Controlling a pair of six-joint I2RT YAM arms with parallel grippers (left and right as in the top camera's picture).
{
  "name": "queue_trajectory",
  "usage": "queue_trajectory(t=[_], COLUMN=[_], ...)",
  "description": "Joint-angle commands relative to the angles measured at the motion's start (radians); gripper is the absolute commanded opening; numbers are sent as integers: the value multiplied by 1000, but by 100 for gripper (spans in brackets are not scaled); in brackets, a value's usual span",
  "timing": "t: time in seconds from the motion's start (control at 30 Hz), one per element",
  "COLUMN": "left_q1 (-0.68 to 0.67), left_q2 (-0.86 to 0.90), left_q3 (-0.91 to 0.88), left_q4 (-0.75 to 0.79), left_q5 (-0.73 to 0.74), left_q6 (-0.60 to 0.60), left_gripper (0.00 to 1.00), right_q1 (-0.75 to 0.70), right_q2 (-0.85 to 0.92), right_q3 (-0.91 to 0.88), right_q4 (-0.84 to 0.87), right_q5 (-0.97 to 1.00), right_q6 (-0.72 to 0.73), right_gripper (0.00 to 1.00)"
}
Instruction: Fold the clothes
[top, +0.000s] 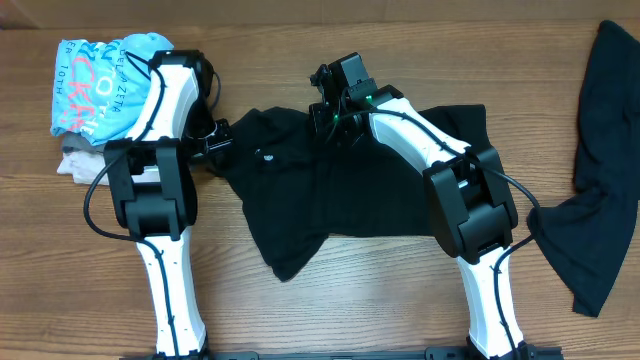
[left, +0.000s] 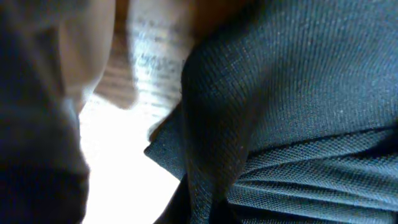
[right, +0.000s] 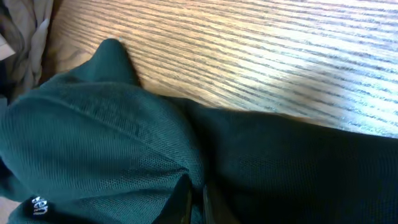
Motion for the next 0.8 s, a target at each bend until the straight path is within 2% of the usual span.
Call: queue_trajectory(t=[0.0, 0.07, 0.17, 0.2, 0.23, 0.3, 0.33, 0.47, 0.6, 0.67, 0.77], left_q1=[60, 60, 60, 60, 60, 62, 62, 37, -21, -58, -61], left_q2=[-20, -48, -132, -167, -196, -255, -286, -320, -253, -221, -223], left_q3=[-9, -9, -8, -8, -8, -8, -8, -8, -8, -8, 3], left_q4=[-33, -38, -26, -11, 6, 65, 115, 279, 482, 529, 537], left_q5=[9, 94, 120, 120, 119, 119, 120, 121, 123, 119, 107], left_q6=[107, 198, 273, 278, 287, 304, 304, 307, 307, 307, 306], left_gripper=[4, 4, 4, 11, 30, 57, 67, 77, 79, 78, 77], right_q1=[-79, -97, -107, -107, -106, -105, -105, -106, -106, -106, -107], right_q2=[3, 3, 3, 3, 3, 3, 3, 3, 3, 3, 3], right_q3=[18, 18, 18, 18, 18, 18, 18, 18, 18, 19, 48], right_q4=[-11, -21, -44, -47, -47, -48, -51, -56, -59, -59, -58], right_q5=[83, 78, 78, 78, 78, 78, 78, 79, 78, 78, 78], right_q6=[37, 54, 53, 53, 53, 53, 53, 53, 53, 49, 49], right_gripper=[4, 4, 4, 4, 4, 4, 4, 4, 4, 18, 12])
